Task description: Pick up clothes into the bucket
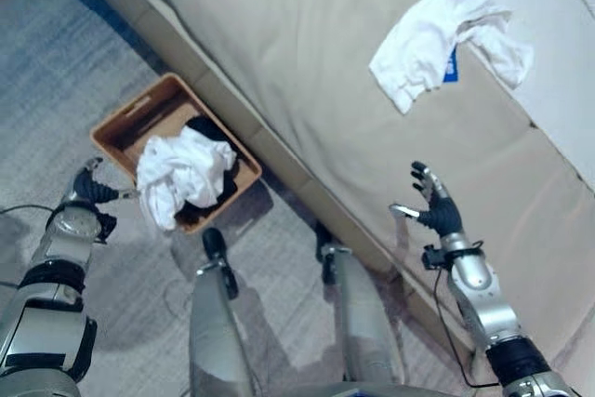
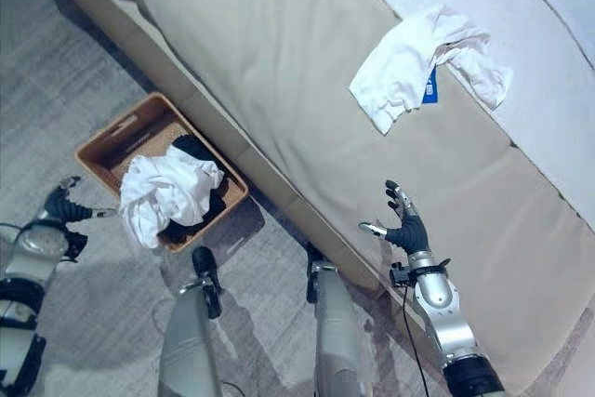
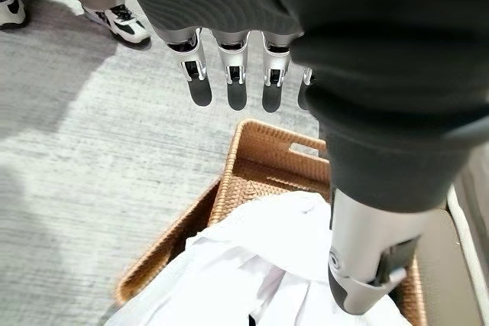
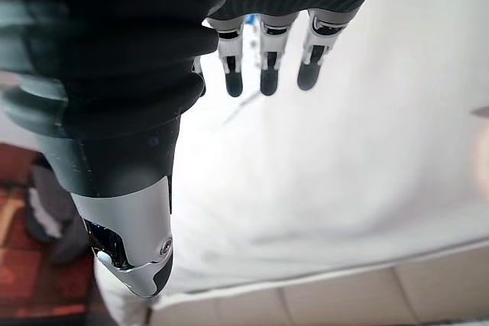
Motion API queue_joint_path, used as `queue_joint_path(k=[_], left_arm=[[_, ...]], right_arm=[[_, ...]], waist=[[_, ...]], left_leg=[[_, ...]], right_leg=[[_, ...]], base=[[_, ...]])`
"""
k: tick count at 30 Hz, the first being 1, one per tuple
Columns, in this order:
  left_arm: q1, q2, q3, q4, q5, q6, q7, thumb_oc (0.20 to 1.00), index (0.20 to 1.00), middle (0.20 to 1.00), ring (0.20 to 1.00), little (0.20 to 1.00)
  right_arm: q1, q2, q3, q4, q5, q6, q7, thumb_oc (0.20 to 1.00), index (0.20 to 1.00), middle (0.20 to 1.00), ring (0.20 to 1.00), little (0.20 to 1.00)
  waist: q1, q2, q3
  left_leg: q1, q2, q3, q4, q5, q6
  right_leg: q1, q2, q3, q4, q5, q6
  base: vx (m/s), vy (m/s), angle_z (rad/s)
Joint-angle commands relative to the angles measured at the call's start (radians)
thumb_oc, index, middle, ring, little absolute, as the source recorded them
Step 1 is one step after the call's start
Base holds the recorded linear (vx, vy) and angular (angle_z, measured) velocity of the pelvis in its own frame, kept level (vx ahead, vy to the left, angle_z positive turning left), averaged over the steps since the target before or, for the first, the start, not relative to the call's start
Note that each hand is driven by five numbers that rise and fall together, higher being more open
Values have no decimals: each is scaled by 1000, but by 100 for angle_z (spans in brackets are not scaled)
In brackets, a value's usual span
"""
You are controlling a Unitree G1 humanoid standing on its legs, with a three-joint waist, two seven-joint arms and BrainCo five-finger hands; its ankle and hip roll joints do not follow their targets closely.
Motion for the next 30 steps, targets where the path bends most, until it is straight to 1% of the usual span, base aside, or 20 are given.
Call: queue_joint_path(k=[1,2,3,4,5,6,7,10,11,13,14,16,19,24,25,26,27,28,29,30], left_arm=[[60,-25,32,-37,-20,-59,-33,1000,1000,1000,1000,1000],[136,-59,33,-141,-80,-112,-56,1000,1000,1000,1000,1000],[138,-59,34,-143,-79,-112,-56,1000,1000,1000,1000,1000],[217,-82,36,-258,-166,-170,-63,1000,1000,1000,1000,1000],[261,-96,38,-333,-233,-203,-82,1000,1000,1000,1000,1000],[263,-96,40,-334,-233,-202,-83,1000,1000,1000,1000,1000],[311,-116,21,-406,-304,-244,-120,1000,1000,1000,1000,1000],[360,-151,15,-488,-382,-266,-161,1000,1000,1000,1000,1000],[394,-204,2,-550,-444,-275,-185,1000,1000,1000,1000,1000],[410,-226,-3,-579,-467,-277,-196,1000,1000,1000,1000,1000],[430,-279,-6,-619,-515,-277,-213,1000,1000,1000,1000,1000],[445,-329,-21,-650,-582,-265,-238,1000,1000,1000,1000,1000],[468,-382,-38,-687,-603,-259,-235,1000,1000,1000,1000,1000],[492,-411,-52,-713,-575,-260,-236,1000,1000,1000,1000,1000],[513,-423,-52,-730,-562,-262,-237,1000,1000,1000,1000,1000],[514,-423,-52,-731,-561,-261,-237,1000,1000,1000,1000,1000],[534,-427,-45,-733,-520,-272,-219,1000,1000,1000,1000,1000],[532,-431,-53,-739,-508,-275,-216,1000,1000,1000,1000,1000],[532,-431,-53,-739,-508,-275,-216,1000,1000,1000,1000,1000],[522,-430,-65,-732,-475,-284,-196,1000,1000,1000,1000,1000]], right_arm=[[45,-76,-77,-27,-26,-14,1,1000,1000,1000,1000,1000],[46,-77,-97,-15,-28,-17,-2,1000,1000,1000,1000,1000],[46,-77,-96,-15,-28,-17,-2,1000,1000,1000,1000,1000],[46,-75,-113,-8,-23,-22,-6,1000,1000,1000,1000,1000],[45,-73,-125,4,-19,-25,-10,1000,1000,1000,1000,1000],[45,-73,-125,4,-19,-25,-10,1000,1000,1000,1000,1000],[44,-71,-139,13,-16,-32,-9,1000,1000,1000,1000,1000],[52,-74,-149,5,-18,-35,-2,1000,1000,1000,1000,1000],[60,-71,-156,3,-26,-40,0,1000,1000,1000,1000,1000],[62,-67,-160,8,-32,-41,-2,1000,1000,1000,1000,1000],[69,-60,-166,1,-41,-42,-4,1000,1000,1000,1000,1000],[65,-60,-164,1,-58,-39,-10,1000,1000,1000,1000,1000],[71,-57,-155,1,-75,-30,-11,1000,1000,1000,1000,1000],[84,-65,-146,-10,-118,-18,-17,1000,1000,1000,1000,1000],[85,-72,-141,-14,-136,-14,-21,1000,1000,1000,1000,1000],[86,-72,-141,-14,-137,-14,-22,1000,1000,1000,1000,1000],[81,-71,-127,-15,-134,-14,-19,1000,1000,1000,1000,1000],[82,-74,-127,-16,-129,-16,-23,1000,1000,1000,1000,1000],[82,-74,-127,-16,-129,-16,-23,1000,1000,1000,1000,1000],[71,-72,-122,-9,-120,-15,-33,1000,1000,1000,1000,1000]], waist=[[5,40,-18],[13,47,-17],[13,47,-15],[21,53,-13],[26,58,-12],[25,57,-10],[28,63,-14],[31,67,-27],[34,71,-46],[34,72,-54],[37,77,-70],[38,81,-90],[39,89,-115],[38,98,-142],[40,100,-154],[40,100,-154],[53,94,-156],[59,90,-151],[57,91,-150],[76,82,-135]], left_leg=[[73,30,-53,-116,82,-30],[141,26,-43,-157,92,-32],[145,26,-43,-159,92,-32],[204,21,-33,-192,99,-33],[237,19,-28,-211,104,-35],[241,19,-27,-213,104,-36],[294,19,-17,-238,110,-38],[352,23,-14,-267,111,-40],[400,31,-13,-289,112,-43],[423,32,-10,-303,117,-44],[468,43,-2,-319,114,-48],[509,52,-1,-345,122,-51],[561,64,5,-381,133,-57],[618,94,8,-404,144,-65],[629,110,6,-395,149,-68],[630,111,6,-394,148,-69],[618,114,-27,-327,159,-64],[593,108,-31,-262,169,-63],[588,109,-35,-254,165,-63],[548,54,-90,-196,181,-66]], right_leg=[[66,-67,8,-160,194,66],[130,-70,3,-201,206,70],[134,-69,3,-203,206,70],[190,-71,-1,-236,214,72],[224,-72,-4,-257,219,72],[227,-72,-4,-259,219,72],[275,-71,-9,-281,222,74],[323,-67,-11,-301,219,75],[364,-60,-11,-310,209,73],[381,-56,-11,-315,207,72],[420,-44,-12,-322,190,68],[446,-33,-10,-325,180,64],[483,-13,-7,-328,159,57],[519,23,5,-317,122,38],[536,46,14,-317,105,24],[537,47,14,-317,105,24],[558,72,31,-326,95,3],[574,71,26,-331,94,-6],[575,72,23,-331,94,-6],[593,63,15,-345,94,-15]], base=[[95,24,9],[69,18,5],[120,39,-4],[85,18,-9],[86,18,-8],[105,6,-8],[69,8,-7],[149,-24,-4],[89,-39,-3],[139,-63,-1],[140,-67,0],[129,-79,-7],[130,-93,-6],[108,-123,-5],[57,-99,-3],[87,-195,-5],[18,-153,-9],[14,-150,-15],[-47,-71,-23],[-34,-14,-14]])
